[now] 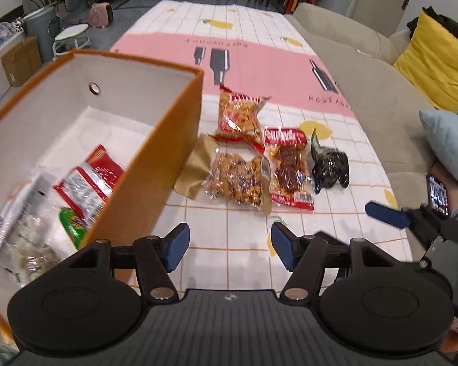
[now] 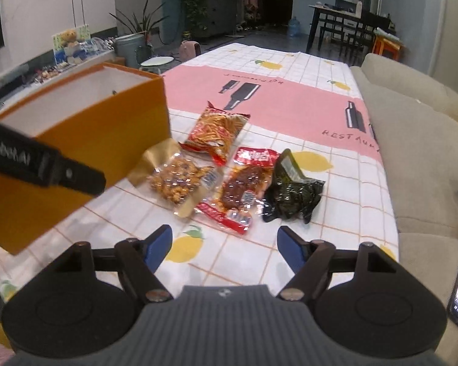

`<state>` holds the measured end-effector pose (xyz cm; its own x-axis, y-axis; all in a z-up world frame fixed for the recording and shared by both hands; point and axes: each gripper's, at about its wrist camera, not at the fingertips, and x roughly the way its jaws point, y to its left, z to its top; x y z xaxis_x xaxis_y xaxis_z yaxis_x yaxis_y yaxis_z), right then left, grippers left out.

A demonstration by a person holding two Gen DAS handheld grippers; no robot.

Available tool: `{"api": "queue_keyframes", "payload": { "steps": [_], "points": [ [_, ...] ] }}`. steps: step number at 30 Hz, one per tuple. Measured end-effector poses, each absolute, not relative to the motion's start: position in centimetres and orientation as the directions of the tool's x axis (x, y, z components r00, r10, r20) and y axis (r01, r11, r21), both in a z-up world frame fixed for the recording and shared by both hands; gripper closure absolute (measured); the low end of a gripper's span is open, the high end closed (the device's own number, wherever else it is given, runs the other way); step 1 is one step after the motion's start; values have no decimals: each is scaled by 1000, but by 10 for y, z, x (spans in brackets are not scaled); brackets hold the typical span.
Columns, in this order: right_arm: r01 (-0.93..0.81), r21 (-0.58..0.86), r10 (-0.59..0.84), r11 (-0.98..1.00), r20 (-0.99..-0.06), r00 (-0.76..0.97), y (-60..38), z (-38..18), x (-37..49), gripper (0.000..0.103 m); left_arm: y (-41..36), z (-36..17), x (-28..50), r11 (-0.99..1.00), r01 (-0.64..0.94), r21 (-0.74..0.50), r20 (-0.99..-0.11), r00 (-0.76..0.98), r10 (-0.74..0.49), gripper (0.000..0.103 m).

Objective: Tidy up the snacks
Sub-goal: 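Move both tools back over the remaining snack packets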

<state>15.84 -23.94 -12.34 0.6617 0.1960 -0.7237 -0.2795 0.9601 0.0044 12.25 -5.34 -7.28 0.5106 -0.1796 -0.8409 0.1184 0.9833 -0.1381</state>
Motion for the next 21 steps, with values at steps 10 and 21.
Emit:
{"api": "queue_keyframes", "payload": {
  "steps": [10, 21],
  "points": [
    [-288, -37, 179, 957, -705, 686, -239, -139, 177, 29, -62, -91, 147, 980, 133, -146, -821, 537, -195, 23],
    [-211, -76, 97, 975, -708, 700, -256, -154, 214, 29, -85, -114, 184, 978, 172, -114, -831, 523, -189, 18]
  ]
}}
